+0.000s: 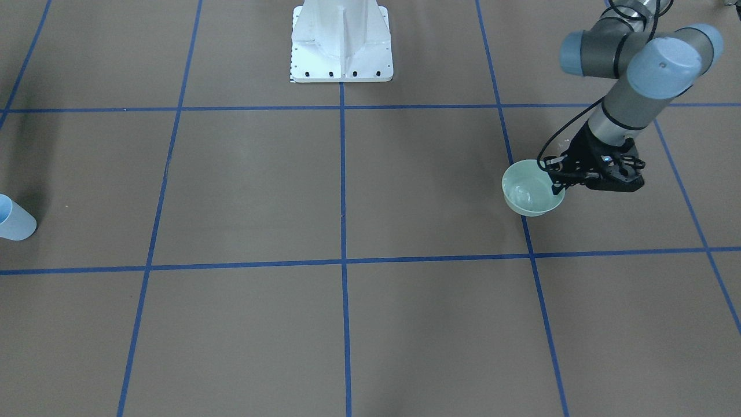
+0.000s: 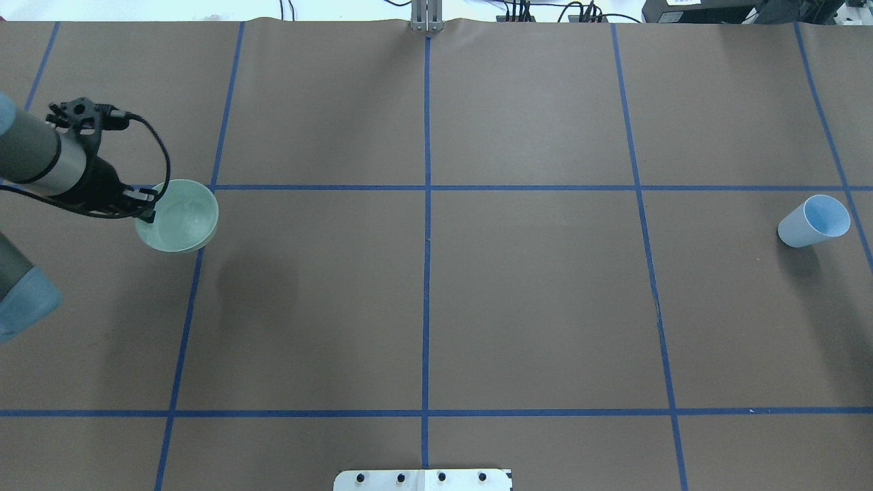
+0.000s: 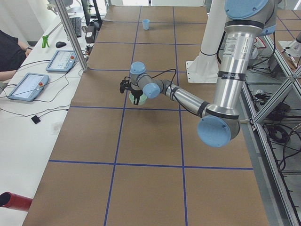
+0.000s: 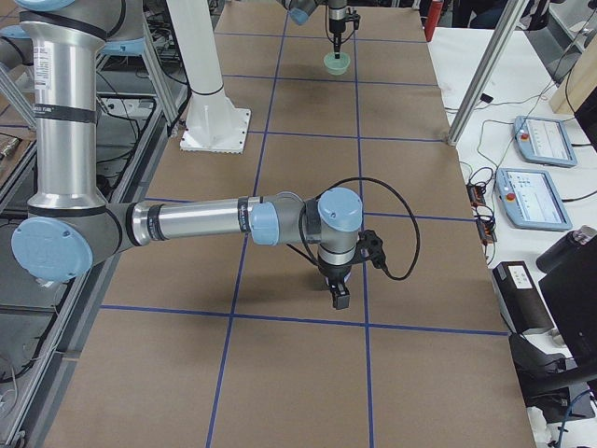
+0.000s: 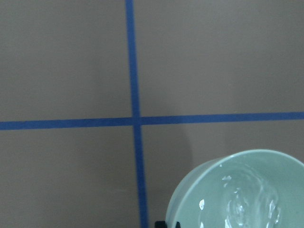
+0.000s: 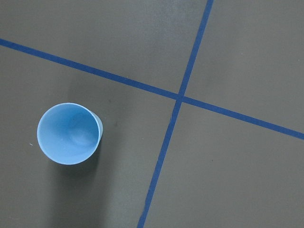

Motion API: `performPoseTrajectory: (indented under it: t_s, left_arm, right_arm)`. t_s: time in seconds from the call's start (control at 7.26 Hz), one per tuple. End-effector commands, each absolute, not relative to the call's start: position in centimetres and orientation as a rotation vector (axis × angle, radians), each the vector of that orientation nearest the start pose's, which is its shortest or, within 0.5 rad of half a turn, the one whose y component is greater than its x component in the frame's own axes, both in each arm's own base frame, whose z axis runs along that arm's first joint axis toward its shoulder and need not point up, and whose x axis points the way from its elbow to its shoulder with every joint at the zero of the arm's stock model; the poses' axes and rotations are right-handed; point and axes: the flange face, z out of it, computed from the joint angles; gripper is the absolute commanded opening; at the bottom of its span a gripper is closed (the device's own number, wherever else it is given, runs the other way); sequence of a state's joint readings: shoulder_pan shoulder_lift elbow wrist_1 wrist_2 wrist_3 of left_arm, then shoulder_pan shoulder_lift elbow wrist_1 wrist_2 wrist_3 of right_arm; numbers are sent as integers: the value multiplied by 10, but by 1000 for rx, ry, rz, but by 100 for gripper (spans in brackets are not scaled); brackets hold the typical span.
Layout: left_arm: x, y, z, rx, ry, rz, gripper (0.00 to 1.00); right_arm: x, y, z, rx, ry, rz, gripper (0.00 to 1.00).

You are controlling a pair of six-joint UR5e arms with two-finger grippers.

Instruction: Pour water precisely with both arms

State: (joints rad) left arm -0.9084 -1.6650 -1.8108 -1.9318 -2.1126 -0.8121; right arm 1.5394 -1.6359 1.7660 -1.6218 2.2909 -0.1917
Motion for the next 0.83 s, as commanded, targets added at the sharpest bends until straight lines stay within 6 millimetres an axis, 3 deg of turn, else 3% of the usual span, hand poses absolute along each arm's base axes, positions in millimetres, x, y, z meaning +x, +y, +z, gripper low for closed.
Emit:
performPoseTrajectory:
  t_s: [0.0,0.41,0.55,0.69]
  left_arm:
    - [243,-452,507,164,845,60,0]
    - [250,-456,549,142,832,51,0]
    - [251,-457,554,134,827,52,0]
    - [252,-457,555,135,826,58,18]
  right_arm:
    - [53,-469,600,118,-721,-188,100]
    - [51,-470,596,121,-750,-188,100]
    - [51,-470,596,124,-750,-190,100]
    - [51,-470,595,125,-751,-190,100]
